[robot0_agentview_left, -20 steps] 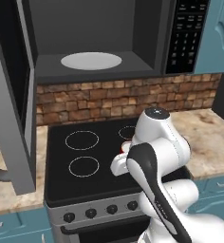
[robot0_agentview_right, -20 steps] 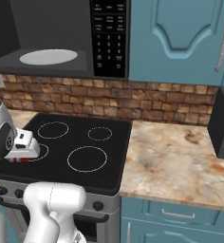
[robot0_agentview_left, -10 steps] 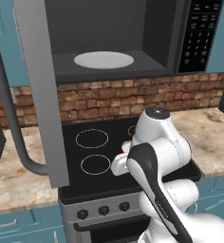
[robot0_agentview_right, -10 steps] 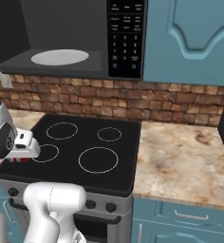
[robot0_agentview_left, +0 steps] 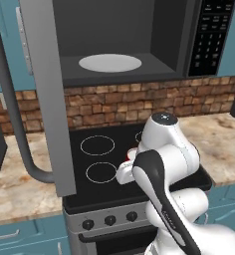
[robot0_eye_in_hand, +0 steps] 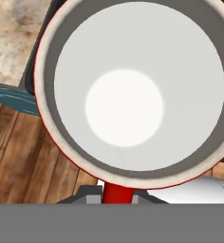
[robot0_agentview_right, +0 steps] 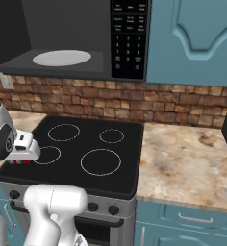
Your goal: Pick the mug from the counter and place it inside the microwave. Then close the microwave.
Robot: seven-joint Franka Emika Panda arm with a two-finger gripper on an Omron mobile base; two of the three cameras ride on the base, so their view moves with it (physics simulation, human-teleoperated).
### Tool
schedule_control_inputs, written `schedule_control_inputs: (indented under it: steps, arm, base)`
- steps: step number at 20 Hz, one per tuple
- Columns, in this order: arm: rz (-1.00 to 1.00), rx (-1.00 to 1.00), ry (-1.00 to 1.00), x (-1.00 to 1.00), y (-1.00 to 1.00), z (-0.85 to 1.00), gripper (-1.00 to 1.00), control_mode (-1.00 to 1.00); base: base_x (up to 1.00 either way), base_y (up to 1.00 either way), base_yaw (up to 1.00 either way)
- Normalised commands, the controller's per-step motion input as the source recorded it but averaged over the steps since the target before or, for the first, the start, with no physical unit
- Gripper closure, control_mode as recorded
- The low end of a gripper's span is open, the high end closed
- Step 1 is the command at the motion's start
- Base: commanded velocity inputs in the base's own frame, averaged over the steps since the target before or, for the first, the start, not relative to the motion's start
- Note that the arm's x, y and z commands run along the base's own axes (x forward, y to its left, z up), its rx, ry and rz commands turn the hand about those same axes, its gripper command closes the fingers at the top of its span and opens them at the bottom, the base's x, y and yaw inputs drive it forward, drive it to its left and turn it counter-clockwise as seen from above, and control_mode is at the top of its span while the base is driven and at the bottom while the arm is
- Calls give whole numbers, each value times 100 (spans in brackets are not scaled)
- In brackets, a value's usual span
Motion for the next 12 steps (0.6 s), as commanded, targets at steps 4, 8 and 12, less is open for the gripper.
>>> schedule_control_inputs:
  steps: [4, 8, 12]
  arm:
    - [0, 0, 0, 0, 0, 0, 100, 100]
    - [0, 0, 0, 0, 0, 0, 100, 100]
    - [0, 0, 0, 0, 0, 0, 100, 100]
  base:
    - [0, 0, 0]
    - [0, 0, 0]
    - [0, 0, 0]
